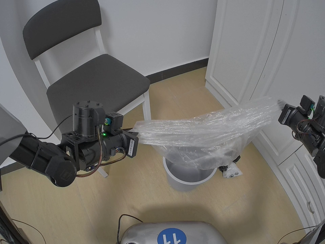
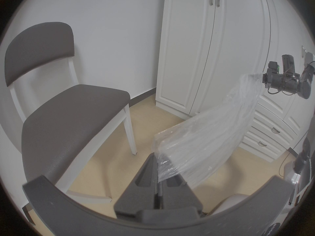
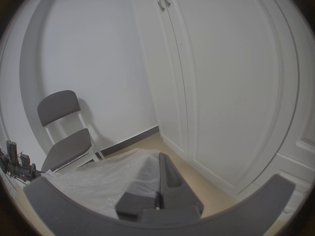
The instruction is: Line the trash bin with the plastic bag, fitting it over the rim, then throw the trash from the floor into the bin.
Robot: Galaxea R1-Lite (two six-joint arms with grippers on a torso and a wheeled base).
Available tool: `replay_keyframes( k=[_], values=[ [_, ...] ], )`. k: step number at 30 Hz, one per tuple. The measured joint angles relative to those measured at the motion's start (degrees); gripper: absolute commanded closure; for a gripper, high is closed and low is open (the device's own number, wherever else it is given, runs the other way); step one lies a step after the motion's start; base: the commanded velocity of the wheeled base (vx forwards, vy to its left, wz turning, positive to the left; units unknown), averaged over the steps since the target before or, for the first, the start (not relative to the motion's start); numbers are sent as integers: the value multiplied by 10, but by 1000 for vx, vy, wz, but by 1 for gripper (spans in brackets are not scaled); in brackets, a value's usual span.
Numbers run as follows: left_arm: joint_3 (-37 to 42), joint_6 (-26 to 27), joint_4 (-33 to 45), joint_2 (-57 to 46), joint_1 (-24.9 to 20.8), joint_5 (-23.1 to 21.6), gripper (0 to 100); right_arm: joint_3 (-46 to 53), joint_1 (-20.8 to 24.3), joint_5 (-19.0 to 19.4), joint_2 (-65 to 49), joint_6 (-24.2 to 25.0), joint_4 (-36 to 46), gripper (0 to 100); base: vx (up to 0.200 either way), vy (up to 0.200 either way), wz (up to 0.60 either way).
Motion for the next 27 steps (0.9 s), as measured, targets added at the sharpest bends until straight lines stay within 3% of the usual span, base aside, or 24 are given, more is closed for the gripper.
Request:
replay_keyframes(
  k=[14, 27],
  values=[
    [-10, -34, -25, 21, -16, 2, 100, 0, 52, -10, 131, 52, -211, 100, 0, 0, 0],
    [6, -35, -31, 46, -56, 2, 100, 28, 61, 3, 268, 51, -282, 100, 0, 0, 0]
  ],
)
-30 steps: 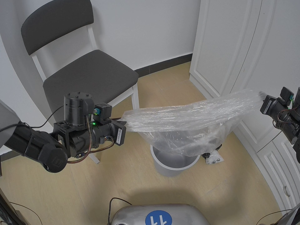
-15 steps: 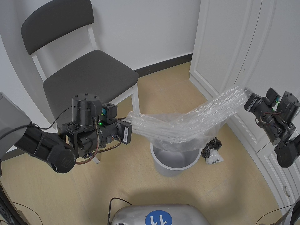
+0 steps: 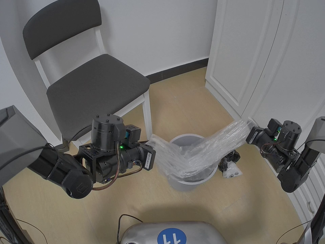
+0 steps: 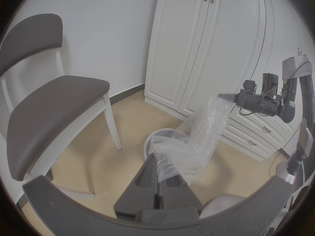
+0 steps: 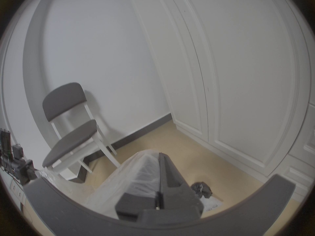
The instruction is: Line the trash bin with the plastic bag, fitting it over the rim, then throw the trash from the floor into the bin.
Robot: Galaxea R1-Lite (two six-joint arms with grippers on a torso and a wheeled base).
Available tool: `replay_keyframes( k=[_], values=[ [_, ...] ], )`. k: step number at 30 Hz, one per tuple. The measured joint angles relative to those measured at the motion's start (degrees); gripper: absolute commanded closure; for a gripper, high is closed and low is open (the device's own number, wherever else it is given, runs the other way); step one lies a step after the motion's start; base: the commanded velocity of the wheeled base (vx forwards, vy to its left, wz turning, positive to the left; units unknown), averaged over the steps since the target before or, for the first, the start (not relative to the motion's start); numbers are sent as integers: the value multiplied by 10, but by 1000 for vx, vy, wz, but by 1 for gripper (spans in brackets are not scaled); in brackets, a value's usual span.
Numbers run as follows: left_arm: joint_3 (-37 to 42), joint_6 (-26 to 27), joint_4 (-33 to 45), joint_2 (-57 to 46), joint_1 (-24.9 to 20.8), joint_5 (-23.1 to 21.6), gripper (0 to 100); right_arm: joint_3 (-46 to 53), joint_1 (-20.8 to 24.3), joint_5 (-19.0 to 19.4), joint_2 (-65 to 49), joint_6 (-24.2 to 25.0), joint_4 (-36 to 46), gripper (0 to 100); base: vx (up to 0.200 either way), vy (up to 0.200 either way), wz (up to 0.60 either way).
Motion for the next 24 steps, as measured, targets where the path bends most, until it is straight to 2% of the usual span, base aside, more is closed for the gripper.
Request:
replay_keyframes(
  k=[12, 18, 24],
  values=[
    [-16, -5, -79, 60, 2, 0, 100, -29, -9, 8, 80, 18, -2, 100, 0, 0, 0],
    [-28, -50, -118, 71, 0, 0, 100, -57, -17, 5, 82, 60, -2, 100, 0, 0, 0],
    [-37, -57, -125, 80, -1, 0, 100, -68, -28, 6, 73, 74, -2, 100, 0, 0, 0]
  ],
)
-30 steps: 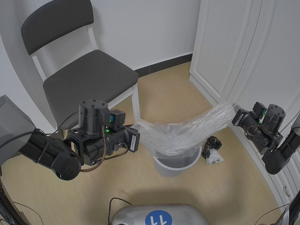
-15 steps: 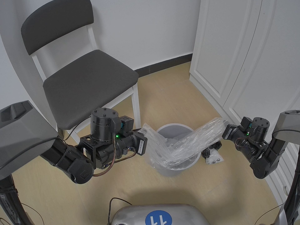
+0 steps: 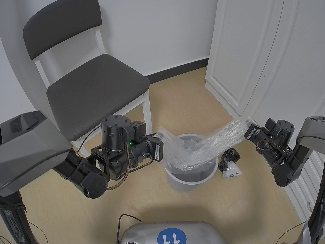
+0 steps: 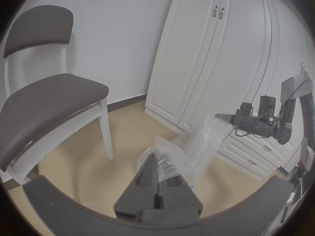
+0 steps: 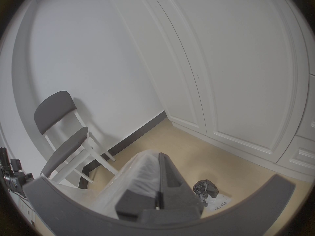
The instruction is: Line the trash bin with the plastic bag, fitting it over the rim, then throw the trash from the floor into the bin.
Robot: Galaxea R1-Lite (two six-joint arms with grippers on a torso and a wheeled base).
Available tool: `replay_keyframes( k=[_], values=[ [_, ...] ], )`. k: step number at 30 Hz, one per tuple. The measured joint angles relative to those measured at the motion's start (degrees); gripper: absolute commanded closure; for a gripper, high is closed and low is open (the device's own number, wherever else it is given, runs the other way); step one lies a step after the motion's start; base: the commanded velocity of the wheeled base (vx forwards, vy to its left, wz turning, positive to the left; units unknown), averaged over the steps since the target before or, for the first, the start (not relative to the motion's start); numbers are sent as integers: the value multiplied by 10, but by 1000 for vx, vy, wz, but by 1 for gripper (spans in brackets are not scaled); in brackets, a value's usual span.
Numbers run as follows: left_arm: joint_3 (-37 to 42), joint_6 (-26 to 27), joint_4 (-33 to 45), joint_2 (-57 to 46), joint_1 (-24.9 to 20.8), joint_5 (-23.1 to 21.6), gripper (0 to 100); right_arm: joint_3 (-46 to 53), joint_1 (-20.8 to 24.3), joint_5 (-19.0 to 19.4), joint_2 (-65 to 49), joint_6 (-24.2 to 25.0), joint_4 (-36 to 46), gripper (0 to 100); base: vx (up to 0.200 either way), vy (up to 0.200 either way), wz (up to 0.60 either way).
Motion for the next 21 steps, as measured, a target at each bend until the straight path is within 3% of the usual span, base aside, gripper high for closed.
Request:
replay_keyframes(
  k=[6, 14, 21],
  values=[
    [3, 7, 36, 9, 0, -3, 100, 23, -9, 14, 2, -29, 0, 100, 0, 0, 0],
    [3, 42, 217, -3, 12, -12, 100, 120, -57, 117, 4, -178, 1, 100, 0, 0, 0],
    [1, 87, 276, -23, 33, -32, 100, 183, -106, 144, 6, -286, 0, 100, 0, 0, 0]
  ],
)
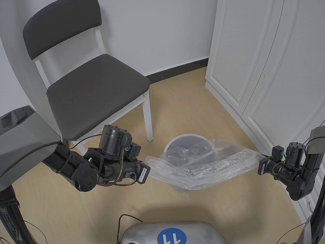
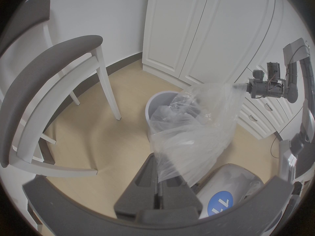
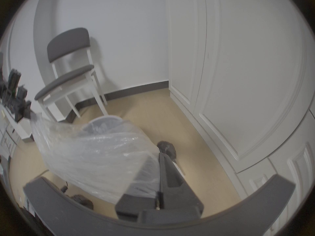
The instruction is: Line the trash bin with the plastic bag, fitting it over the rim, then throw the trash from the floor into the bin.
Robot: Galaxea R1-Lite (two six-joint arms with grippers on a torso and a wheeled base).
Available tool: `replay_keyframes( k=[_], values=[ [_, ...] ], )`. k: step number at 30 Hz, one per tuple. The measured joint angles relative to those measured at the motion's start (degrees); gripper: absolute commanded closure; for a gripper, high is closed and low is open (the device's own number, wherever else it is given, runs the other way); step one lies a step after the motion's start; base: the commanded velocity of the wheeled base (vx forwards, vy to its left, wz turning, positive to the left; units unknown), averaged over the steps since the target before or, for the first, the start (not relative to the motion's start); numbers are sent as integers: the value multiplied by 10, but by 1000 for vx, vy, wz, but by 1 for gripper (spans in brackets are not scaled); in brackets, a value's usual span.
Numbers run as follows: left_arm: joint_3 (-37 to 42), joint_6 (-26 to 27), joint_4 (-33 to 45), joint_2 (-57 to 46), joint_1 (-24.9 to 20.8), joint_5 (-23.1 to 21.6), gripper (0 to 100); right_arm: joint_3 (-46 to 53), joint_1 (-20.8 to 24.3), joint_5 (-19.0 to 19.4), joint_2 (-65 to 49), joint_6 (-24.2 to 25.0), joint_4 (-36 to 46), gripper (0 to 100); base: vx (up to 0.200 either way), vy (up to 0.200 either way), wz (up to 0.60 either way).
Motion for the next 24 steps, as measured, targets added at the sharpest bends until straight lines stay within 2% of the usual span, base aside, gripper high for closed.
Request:
replay_keyframes(
  k=[8, 12, 24],
  values=[
    [0, 22, 4, -5, 15, -2, 100, 35, -27, 7, 14, -72, 0, 100, 0, 0, 0],
    [-2, 32, 1, -1, 26, -4, 100, 46, -44, 31, 21, -100, 0, 100, 0, 0, 0],
    [-12, 33, -9, 18, 37, -3, 100, 53, -59, 42, 28, -107, 0, 100, 0, 0, 0]
  ],
)
